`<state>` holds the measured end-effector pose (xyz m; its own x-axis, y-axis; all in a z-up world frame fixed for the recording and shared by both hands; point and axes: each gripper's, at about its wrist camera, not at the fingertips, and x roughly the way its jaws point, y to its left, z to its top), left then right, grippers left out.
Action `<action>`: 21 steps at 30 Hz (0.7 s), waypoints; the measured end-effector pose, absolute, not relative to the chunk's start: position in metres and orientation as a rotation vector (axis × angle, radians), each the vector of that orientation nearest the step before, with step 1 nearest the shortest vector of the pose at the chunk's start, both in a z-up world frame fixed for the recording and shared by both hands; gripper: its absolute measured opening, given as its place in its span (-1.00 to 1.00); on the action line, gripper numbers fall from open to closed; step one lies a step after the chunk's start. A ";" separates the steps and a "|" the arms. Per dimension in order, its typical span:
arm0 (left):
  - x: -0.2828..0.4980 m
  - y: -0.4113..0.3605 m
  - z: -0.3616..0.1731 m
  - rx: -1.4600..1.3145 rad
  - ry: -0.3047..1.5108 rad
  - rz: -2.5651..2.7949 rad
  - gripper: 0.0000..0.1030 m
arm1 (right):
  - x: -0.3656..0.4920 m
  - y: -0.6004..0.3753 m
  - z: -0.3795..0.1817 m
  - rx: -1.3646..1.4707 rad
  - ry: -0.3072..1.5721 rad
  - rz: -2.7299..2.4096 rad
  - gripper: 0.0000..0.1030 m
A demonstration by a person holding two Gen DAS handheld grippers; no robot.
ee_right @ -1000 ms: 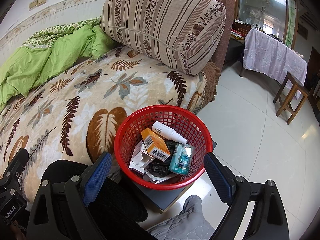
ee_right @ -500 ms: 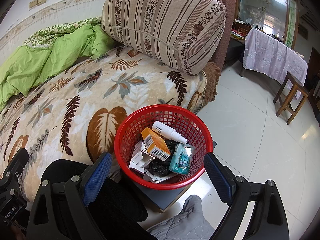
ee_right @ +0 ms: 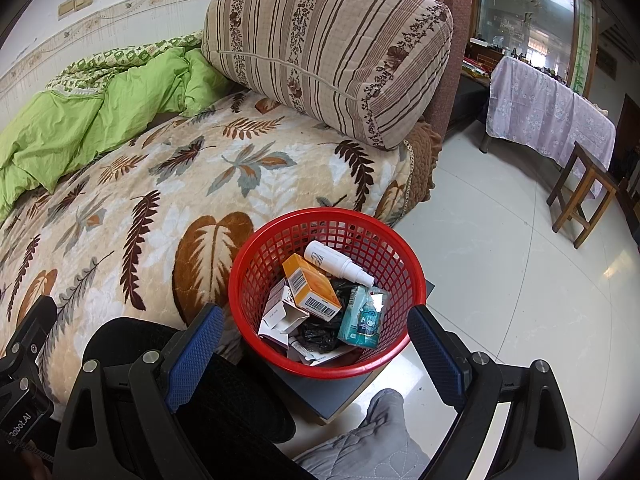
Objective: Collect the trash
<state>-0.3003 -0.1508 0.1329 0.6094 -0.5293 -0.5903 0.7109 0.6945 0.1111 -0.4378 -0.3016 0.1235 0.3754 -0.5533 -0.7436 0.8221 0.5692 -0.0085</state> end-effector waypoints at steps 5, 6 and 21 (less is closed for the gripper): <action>-0.300 -0.151 0.133 0.354 0.556 -0.733 0.96 | -0.438 -0.301 0.123 0.397 0.776 -0.909 0.84; -0.300 -0.151 0.133 0.355 0.557 -0.733 0.96 | -0.438 -0.301 0.123 0.396 0.776 -0.909 0.84; -0.300 -0.151 0.133 0.355 0.557 -0.734 0.96 | -0.438 -0.300 0.122 0.398 0.779 -0.908 0.84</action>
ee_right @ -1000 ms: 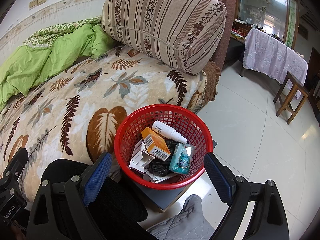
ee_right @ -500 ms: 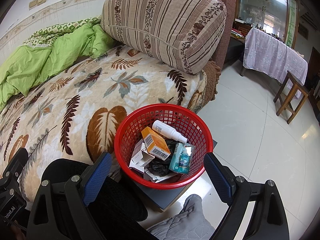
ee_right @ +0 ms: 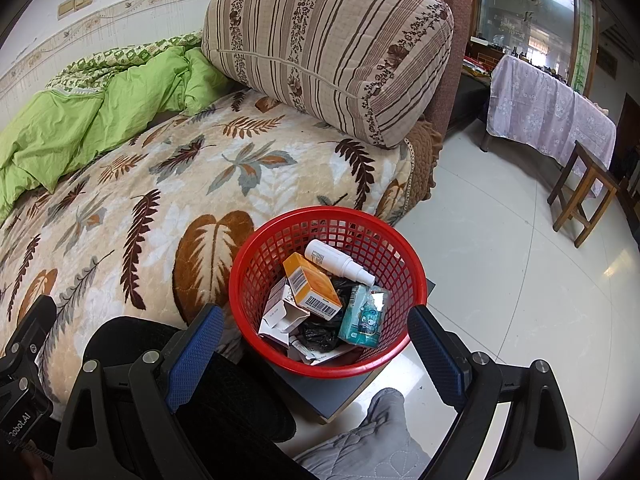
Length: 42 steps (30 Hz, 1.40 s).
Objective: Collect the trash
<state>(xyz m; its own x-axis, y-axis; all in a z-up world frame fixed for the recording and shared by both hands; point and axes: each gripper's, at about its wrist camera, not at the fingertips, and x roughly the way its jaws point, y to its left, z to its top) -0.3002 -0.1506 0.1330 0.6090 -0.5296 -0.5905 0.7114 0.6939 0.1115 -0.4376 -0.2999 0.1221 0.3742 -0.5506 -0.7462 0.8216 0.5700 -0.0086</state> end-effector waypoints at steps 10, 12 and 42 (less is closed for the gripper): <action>-0.300 -0.151 0.133 0.354 0.557 -0.736 0.96 | -0.437 -0.299 0.121 0.397 0.780 -0.907 0.84; -0.300 -0.151 0.133 0.354 0.557 -0.733 0.96 | -0.436 -0.299 0.120 0.396 0.783 -0.905 0.84; -0.200 -0.078 0.109 0.152 0.776 -0.478 0.96 | -0.359 -0.295 0.140 0.256 0.711 -0.676 0.84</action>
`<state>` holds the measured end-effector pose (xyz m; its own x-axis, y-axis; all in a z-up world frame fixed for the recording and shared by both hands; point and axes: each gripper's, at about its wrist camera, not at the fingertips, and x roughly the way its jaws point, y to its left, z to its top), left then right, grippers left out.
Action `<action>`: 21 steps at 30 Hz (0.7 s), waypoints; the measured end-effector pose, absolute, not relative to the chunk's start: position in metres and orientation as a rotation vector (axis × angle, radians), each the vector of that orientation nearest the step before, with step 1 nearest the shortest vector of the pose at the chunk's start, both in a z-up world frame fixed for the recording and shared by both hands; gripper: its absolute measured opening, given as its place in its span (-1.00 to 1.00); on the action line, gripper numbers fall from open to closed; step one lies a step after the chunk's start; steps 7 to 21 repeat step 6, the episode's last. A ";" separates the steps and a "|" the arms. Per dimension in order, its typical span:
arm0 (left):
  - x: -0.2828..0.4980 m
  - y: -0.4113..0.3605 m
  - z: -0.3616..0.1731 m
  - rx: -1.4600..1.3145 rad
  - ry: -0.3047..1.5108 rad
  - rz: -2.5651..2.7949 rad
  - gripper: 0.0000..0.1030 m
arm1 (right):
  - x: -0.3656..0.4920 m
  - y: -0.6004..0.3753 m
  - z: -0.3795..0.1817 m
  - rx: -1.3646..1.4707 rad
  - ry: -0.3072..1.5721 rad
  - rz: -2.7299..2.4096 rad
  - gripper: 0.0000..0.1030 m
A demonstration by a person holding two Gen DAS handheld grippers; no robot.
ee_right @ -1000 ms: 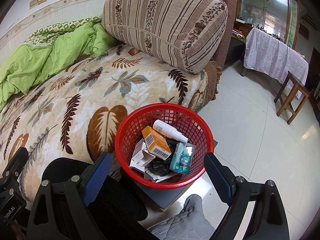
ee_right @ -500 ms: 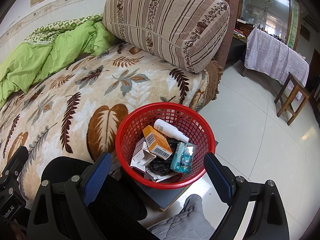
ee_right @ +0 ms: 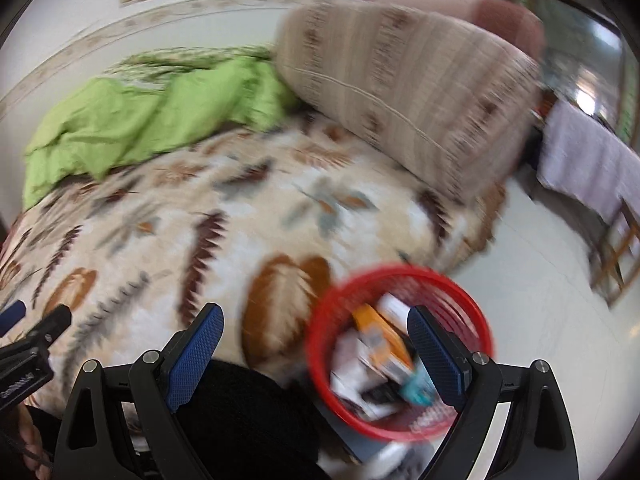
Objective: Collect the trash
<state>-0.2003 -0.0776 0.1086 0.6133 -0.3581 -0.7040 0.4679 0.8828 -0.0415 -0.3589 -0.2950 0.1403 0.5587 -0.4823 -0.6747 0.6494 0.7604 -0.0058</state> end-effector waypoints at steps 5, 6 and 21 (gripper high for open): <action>-0.146 -0.038 0.089 0.073 0.888 -0.320 0.96 | -0.268 -0.270 0.139 0.166 0.725 -0.487 0.93; -0.135 -0.032 0.085 0.068 0.907 -0.296 0.96 | -0.253 -0.269 0.134 0.167 0.748 -0.469 0.93; -0.135 -0.032 0.085 0.068 0.907 -0.296 0.96 | -0.253 -0.269 0.134 0.167 0.748 -0.469 0.93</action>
